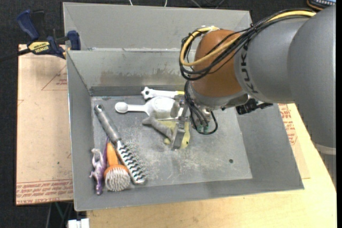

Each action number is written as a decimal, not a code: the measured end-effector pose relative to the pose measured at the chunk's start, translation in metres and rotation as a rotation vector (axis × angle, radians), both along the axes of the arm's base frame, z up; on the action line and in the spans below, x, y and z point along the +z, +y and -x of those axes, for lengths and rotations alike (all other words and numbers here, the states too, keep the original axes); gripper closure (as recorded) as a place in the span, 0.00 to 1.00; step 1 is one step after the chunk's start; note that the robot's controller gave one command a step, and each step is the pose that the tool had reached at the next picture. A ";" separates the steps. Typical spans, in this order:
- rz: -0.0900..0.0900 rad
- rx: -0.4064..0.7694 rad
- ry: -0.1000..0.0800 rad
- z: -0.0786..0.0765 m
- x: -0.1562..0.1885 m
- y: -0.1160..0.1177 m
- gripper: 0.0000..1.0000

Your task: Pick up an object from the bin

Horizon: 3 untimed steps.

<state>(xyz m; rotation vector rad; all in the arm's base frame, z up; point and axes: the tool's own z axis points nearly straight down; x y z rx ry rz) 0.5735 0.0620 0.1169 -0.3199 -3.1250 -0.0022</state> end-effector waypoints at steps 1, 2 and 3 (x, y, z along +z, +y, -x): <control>-0.004 -0.460 -0.007 -0.006 -0.047 -0.003 0.00; -0.002 -0.066 -0.005 0.002 -0.046 0.007 1.00; -0.002 -0.066 -0.005 0.002 -0.046 0.007 1.00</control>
Offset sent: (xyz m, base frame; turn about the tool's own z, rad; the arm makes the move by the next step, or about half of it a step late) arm -0.0032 0.0071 -0.0469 0.0658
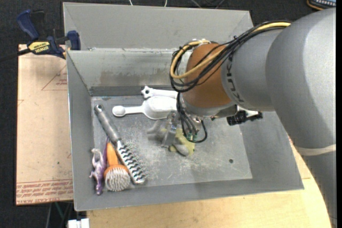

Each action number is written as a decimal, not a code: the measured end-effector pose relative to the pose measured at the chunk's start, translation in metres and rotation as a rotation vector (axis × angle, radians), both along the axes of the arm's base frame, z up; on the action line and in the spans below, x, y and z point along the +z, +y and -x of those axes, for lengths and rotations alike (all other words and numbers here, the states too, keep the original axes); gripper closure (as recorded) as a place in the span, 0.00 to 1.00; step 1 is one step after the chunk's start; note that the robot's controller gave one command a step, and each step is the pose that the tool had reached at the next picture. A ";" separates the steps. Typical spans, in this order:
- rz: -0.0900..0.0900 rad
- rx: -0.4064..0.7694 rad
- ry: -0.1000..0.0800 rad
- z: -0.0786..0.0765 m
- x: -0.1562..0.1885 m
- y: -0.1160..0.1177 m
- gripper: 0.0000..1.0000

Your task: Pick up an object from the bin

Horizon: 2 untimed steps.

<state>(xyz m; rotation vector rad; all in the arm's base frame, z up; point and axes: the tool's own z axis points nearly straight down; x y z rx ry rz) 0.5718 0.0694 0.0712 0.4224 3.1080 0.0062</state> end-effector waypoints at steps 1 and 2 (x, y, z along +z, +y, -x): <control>0.001 0.000 0.010 0.003 0.012 0.000 1.00; 0.000 0.001 0.002 0.001 0.054 0.000 1.00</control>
Offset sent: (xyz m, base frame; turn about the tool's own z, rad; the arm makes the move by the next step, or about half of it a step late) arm -0.0020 -0.0004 0.0236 0.0003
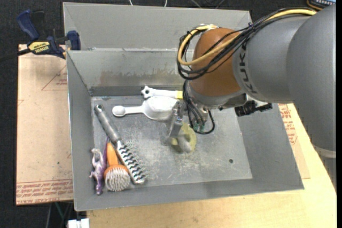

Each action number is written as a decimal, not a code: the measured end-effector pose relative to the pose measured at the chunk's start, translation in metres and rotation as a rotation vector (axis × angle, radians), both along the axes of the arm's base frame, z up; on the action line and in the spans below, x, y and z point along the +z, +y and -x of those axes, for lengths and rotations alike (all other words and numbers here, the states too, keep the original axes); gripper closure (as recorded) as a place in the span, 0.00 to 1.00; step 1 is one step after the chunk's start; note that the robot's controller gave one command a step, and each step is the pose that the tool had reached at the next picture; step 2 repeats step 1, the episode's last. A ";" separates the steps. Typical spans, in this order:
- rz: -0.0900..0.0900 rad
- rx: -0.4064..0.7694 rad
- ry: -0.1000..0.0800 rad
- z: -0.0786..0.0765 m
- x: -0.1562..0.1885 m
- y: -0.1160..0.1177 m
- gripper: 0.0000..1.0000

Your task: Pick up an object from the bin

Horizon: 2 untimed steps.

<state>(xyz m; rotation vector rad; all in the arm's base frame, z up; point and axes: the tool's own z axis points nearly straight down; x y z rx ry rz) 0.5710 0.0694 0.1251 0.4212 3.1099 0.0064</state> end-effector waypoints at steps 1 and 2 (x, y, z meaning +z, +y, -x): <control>-0.001 0.000 -0.003 -0.001 0.012 0.000 1.00; -0.001 0.000 -0.003 -0.001 0.012 0.000 1.00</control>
Offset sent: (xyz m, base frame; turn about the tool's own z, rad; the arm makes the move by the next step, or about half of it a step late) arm 0.0008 0.0000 0.0396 -0.0001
